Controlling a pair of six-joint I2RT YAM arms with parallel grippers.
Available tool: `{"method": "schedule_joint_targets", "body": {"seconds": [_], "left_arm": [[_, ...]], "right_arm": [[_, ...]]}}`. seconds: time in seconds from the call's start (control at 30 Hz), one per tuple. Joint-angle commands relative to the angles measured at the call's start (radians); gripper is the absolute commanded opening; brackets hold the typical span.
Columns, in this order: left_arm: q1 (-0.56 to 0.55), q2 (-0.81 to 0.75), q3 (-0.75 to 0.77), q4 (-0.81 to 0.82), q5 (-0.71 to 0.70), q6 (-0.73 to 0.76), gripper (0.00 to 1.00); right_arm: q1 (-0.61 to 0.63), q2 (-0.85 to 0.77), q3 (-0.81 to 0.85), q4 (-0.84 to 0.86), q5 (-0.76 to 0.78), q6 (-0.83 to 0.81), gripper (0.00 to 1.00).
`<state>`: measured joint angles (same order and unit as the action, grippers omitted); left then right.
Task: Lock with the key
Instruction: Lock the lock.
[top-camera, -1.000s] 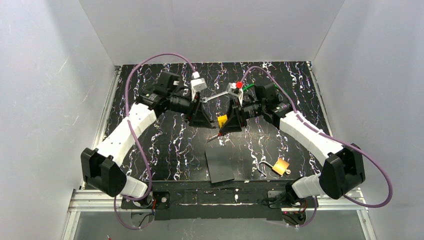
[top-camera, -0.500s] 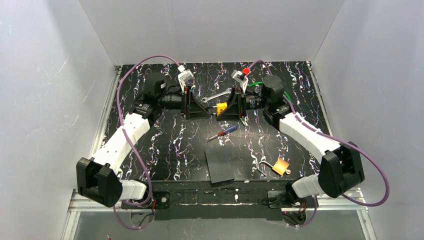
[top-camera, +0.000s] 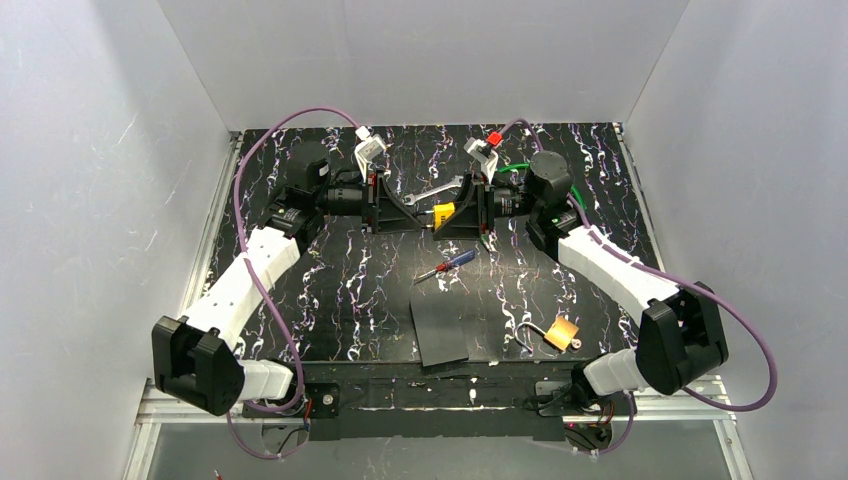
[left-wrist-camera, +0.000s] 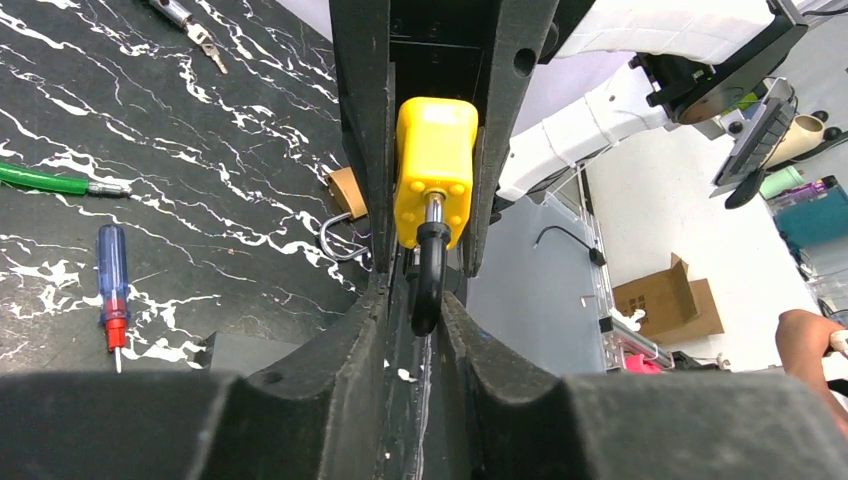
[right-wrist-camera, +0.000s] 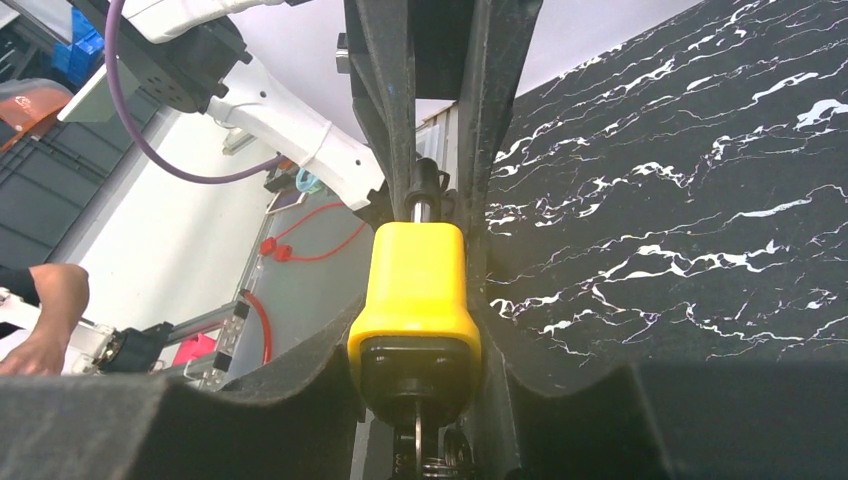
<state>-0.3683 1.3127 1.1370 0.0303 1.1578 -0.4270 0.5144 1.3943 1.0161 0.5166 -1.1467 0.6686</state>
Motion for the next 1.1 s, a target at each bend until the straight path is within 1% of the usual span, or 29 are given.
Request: {"method": "schedule_joint_targets", "body": {"seconds": [0.0, 0.13, 0.17, 0.4, 0.63, 0.83, 0.93, 1.07], "left_arm": [[0.005, -0.043, 0.003, 0.017, 0.035, 0.002, 0.19], [0.003, -0.046, -0.001, 0.019, 0.040, -0.001, 0.03], [0.002, -0.045, -0.002, 0.021, 0.038, -0.001, 0.01], [-0.033, -0.022, 0.000, 0.020, -0.006, -0.005, 0.00], [-0.072, 0.011, 0.018, 0.015, -0.061, 0.007, 0.00], [-0.120, 0.040, 0.029, 0.008, -0.074, 0.020, 0.00], [-0.137, 0.049, 0.032, 0.005, -0.075, 0.031, 0.00], [-0.139, 0.052, 0.048, -0.020, -0.087, 0.065, 0.00]], "right_arm": [[-0.001, -0.014, -0.007, 0.099, -0.021, 0.009, 0.01], [0.000, -0.011, -0.010, 0.089, -0.018, 0.003, 0.01], [0.001, -0.009, -0.009, 0.088, -0.017, 0.003, 0.01], [0.030, 0.015, 0.001, 0.107, -0.008, 0.027, 0.01], [0.051, 0.044, 0.002, 0.219, -0.011, 0.125, 0.01], [0.076, 0.062, 0.015, 0.217, -0.031, 0.115, 0.01], [0.090, 0.069, 0.024, 0.151, -0.044, 0.058, 0.01], [0.103, 0.071, 0.054, -0.036, -0.056, -0.084, 0.01]]}}
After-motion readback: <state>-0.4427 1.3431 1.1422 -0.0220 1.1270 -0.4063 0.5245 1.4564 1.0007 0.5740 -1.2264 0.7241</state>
